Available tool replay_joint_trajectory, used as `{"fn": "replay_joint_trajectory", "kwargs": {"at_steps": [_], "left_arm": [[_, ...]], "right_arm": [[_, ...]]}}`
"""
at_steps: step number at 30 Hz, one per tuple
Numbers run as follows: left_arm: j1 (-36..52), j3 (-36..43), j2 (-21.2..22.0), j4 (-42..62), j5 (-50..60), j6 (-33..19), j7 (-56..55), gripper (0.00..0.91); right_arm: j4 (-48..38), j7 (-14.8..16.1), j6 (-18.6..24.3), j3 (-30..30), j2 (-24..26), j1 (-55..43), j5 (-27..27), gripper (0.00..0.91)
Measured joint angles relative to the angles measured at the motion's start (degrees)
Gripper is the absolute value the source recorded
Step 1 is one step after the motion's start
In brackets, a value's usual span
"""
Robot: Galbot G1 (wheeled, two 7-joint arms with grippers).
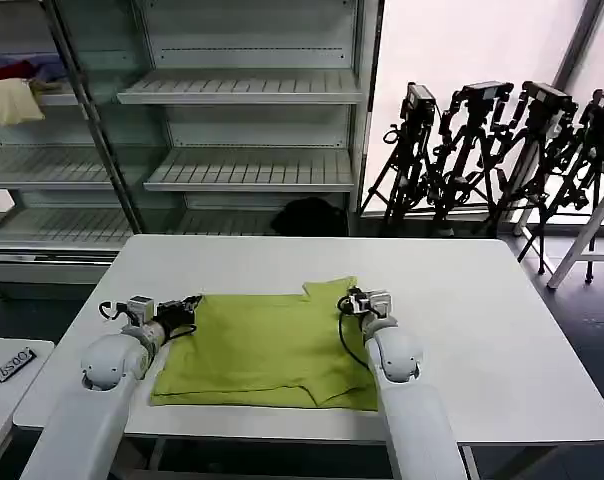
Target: Fold and organize the clothes.
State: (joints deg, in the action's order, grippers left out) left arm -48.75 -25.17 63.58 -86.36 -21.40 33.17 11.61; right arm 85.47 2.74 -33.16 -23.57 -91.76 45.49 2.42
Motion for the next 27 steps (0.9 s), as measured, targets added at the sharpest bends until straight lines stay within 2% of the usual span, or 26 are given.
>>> {"fn": "replay_joint_trajectory", "kwargs": {"at_steps": [12, 27], "left_arm": [[-1.3, -2.2, -1.0, -3.6, -4.0, -0.1, -0.6, 0.01], [-9.0, -6.8, -2.7, -9.8, -7.6, -1.2, 2.1, 0.01]], "right_arm": [[6.3, -1.3, -0.1, 0.9, 1.4, 2.4, -3.6, 0.0], [20.0, -1.0, -0.1, 1.5, 3.8, 14.3, -6.6, 0.0]]}}
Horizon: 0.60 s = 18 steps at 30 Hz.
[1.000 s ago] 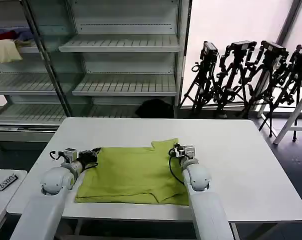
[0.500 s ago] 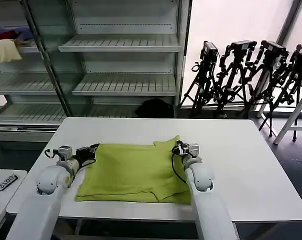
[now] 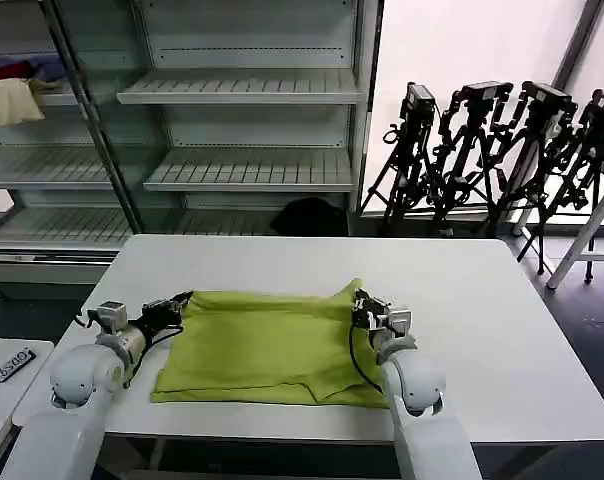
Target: Fold and organize the clothes.
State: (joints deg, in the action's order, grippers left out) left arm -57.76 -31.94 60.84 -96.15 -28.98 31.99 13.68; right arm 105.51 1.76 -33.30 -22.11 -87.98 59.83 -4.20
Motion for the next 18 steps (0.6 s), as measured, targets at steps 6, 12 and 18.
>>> {"fn": "replay_joint_trajectory", "kwargs": {"at_steps": [6, 12, 18], "left_arm": [[-5.3, -2.8, -1.2, -3.6, -0.9, -0.7, 1.3, 0.01], [-10.4, -5.3, -2.3, -7.5, -1.0, -1.2, 2.1, 0.01], [-14.7, -6.6, -2.7, -10.8, 0.3, -1.9, 2.7, 0.01]], "right_arm": [[4.8, 0.0, 0.0, 0.2, 0.4, 4.5, 0.0, 0.0], [8.3, 0.2, 0.0, 0.1, 0.8, 8.4, 0.8, 0.0], [10.0, 0.5, 0.1, -0.1, 0.9, 11.3, 2.3, 0.0]]}}
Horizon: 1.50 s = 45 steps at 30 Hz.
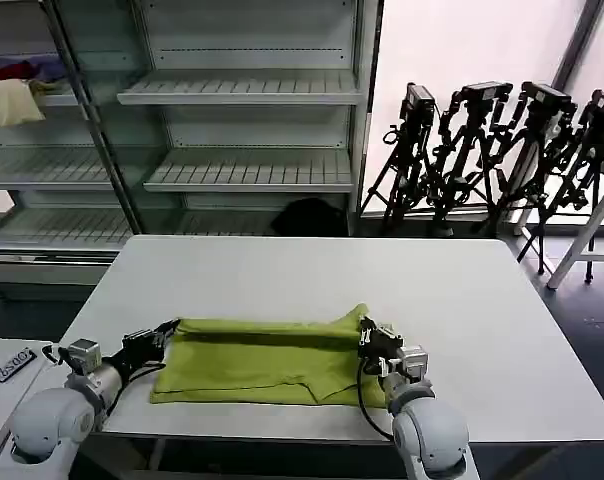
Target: Fold and organize the clothes.
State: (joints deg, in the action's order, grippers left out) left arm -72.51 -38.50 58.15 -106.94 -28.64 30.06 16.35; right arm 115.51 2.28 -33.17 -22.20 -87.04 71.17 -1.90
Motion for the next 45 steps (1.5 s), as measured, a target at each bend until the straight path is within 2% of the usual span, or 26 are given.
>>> {"fn": "replay_joint_trajectory", "kwargs": {"at_steps": [22, 23, 24, 25, 35, 45], "left_arm": [[-5.5, -0.5, 0.7, -4.9, 6.9, -0.4, 0.6, 0.02], [-5.6, -0.4, 0.8, -5.0, 7.2, -0.5, 0.6, 0.04], [-5.7, -0.3, 0.9, -5.1, 7.6, -0.5, 0.6, 0.04], [-5.8, -0.2, 1.0, -5.1, 8.0, -0.5, 0.5, 0.907], [-6.6, 0.2, 2.2, -6.6, 11.1, -0.7, -0.4, 0.907], [-7.8, -1.1, 4.7, -8.3, 10.8, -1.9, -4.3, 0.907]], "right_arm": [[0.6, 0.8, 0.1, 0.4, -0.1, 4.0, 6.2, 0.0], [0.6, 0.7, 0.1, 0.4, -0.1, 4.0, 6.5, 0.06], [0.5, 0.6, 0.1, 0.5, -0.1, 4.1, 6.9, 0.292], [0.5, 0.6, 0.1, 0.5, -0.1, 4.1, 7.2, 0.907], [1.0, 0.3, 0.9, 1.1, -0.3, 5.3, 11.5, 0.907], [2.4, -1.7, 2.9, 0.4, -0.4, 6.4, 14.9, 0.907]]}}
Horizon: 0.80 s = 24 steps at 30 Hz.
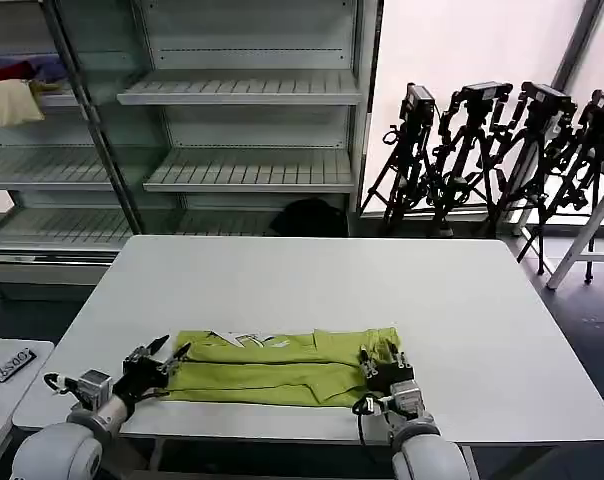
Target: Fold and organize the clothes.
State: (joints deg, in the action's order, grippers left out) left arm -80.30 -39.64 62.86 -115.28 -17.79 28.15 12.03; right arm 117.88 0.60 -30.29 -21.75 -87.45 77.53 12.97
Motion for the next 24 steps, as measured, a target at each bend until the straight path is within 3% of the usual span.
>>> {"fn": "replay_joint_trajectory", "kwargs": {"at_steps": [7, 23, 24], "left_arm": [[-2.1, 0.6, 3.5, -1.0, -1.1, -2.4, -5.3, 0.907], [-2.1, 2.6, 10.3, 1.4, -3.3, -3.0, -12.5, 0.907], [-2.1, 2.6, 10.5, 1.6, -3.5, -2.9, -12.7, 0.776]], "right_arm": [[2.1, -1.8, 2.8, -1.5, 0.0, -0.8, -1.2, 0.907], [6.7, -2.2, 5.6, -3.1, 0.5, 0.2, -2.5, 0.907], [6.7, -2.1, 5.7, -3.1, 0.5, 0.3, -2.5, 0.907]]}}
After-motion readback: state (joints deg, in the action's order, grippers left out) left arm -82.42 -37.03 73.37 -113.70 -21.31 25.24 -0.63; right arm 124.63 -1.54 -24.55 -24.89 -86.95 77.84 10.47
